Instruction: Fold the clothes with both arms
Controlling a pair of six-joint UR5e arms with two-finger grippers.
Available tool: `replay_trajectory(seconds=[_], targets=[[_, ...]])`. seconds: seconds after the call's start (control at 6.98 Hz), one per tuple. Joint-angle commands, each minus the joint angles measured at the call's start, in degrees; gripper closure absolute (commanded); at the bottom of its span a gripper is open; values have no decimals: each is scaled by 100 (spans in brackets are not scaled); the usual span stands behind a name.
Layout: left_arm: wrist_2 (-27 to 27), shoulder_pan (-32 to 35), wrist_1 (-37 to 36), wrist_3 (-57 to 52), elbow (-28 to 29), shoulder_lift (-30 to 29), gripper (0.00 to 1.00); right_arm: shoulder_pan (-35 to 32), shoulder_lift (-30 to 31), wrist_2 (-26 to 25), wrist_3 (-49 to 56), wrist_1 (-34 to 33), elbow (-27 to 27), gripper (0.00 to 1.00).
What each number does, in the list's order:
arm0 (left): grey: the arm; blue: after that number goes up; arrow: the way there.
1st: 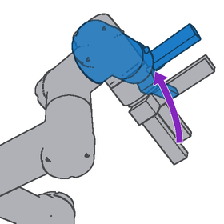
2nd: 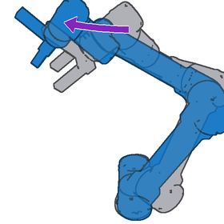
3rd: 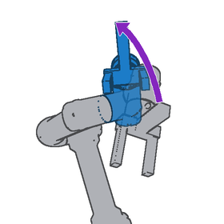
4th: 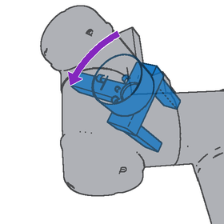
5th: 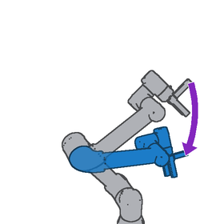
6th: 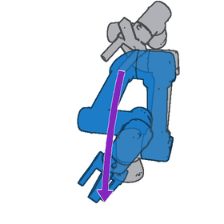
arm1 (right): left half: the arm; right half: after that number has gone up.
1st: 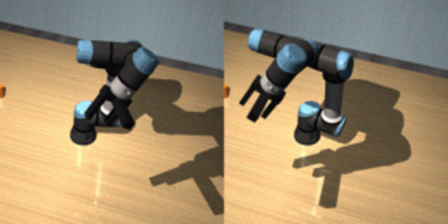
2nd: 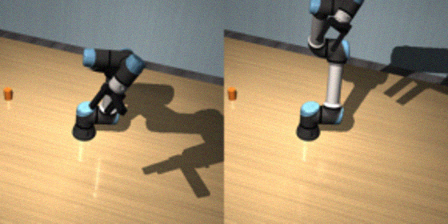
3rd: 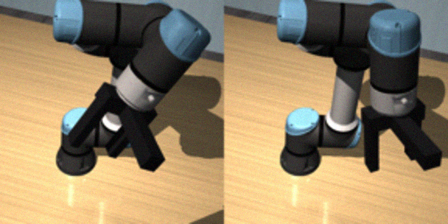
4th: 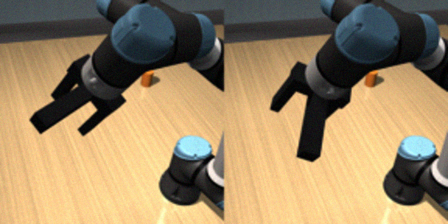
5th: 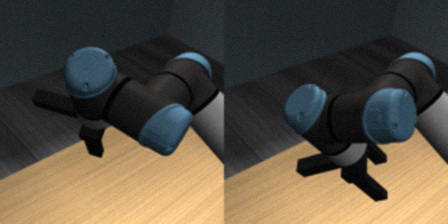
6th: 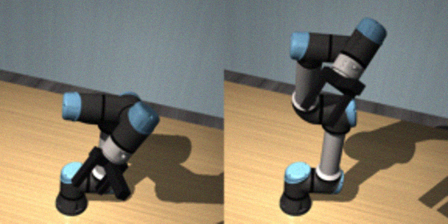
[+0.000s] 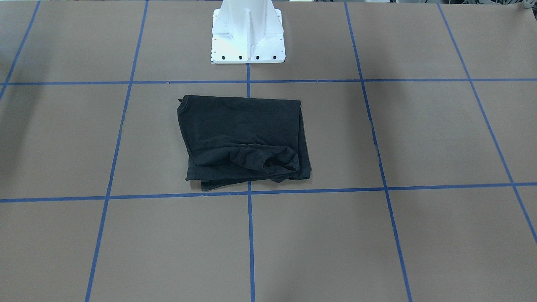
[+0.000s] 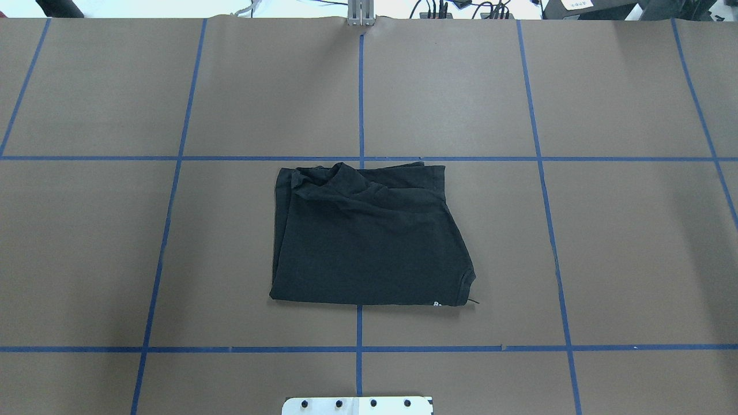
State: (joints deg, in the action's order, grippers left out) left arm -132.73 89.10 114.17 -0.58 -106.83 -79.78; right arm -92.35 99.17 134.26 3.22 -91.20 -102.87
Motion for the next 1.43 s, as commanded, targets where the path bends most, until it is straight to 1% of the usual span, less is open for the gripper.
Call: replay_trajectory(seconds=[0.0, 0.43, 1.29], targets=[[18, 2, 0, -21, -23, 59, 0, 226, -169, -241, 3, -937, -355, 0], [-16, -7, -53, -12, 74, 41, 0, 173, -126, -146, -6, -952, -427, 0], [-43, -7, -62, -30, 22, 59, 0, 182, -100, -128, -15, -925, -453, 0]])
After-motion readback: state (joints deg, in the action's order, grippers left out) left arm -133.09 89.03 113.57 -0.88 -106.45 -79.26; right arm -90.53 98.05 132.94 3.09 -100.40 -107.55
